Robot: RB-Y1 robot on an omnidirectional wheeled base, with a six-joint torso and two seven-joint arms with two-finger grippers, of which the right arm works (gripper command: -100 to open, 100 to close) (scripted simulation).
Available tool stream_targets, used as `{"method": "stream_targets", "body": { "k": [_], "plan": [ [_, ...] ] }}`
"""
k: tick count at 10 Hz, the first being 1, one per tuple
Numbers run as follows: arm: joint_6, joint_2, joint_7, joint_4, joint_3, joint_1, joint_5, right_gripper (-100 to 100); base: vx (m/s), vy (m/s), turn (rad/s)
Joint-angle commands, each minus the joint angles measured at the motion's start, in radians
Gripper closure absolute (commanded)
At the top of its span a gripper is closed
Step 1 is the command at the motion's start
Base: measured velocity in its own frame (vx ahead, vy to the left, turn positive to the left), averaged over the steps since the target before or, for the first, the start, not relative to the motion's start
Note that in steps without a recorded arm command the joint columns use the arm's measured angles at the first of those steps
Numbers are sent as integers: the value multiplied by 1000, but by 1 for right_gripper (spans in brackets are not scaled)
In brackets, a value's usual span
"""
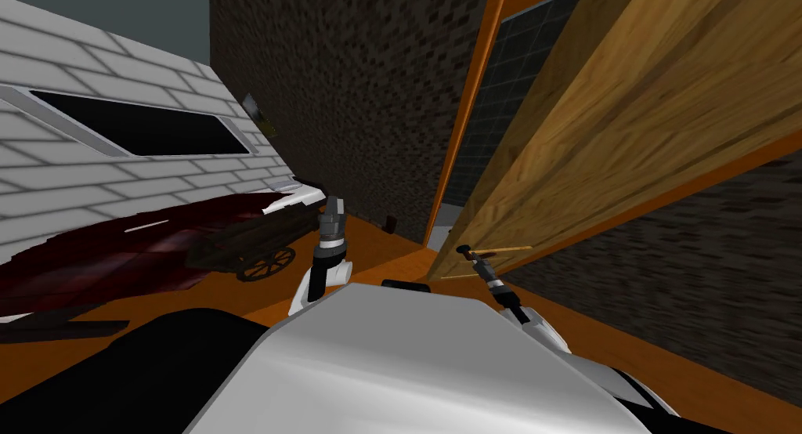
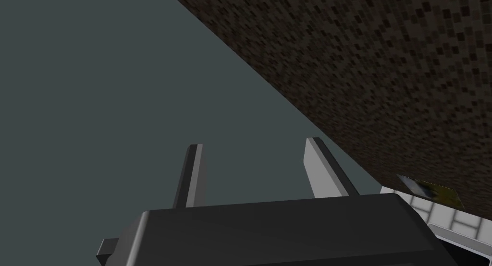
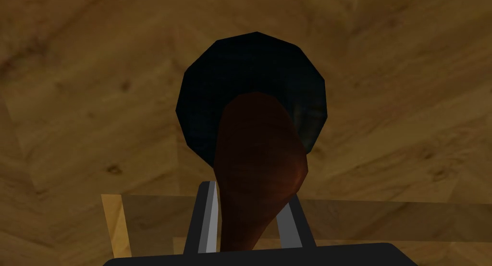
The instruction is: Pull the door open
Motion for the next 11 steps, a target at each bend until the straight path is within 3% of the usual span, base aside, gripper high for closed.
{"method": "stream_targets", "body": {
  "k": [1,3,4,11],
  "plan": [
    [-28,-11,-5,1,-6,12,3,100,-146,-86,208],
    [-52,-19,-9,9,-11,23,8,100,-184,-81,157],
    [-46,-16,-7,16,-8,10,7,100,-61,-35,31],
    [-109,-29,-12,46,-26,33,25,100,-197,-102,173]
  ]
}}
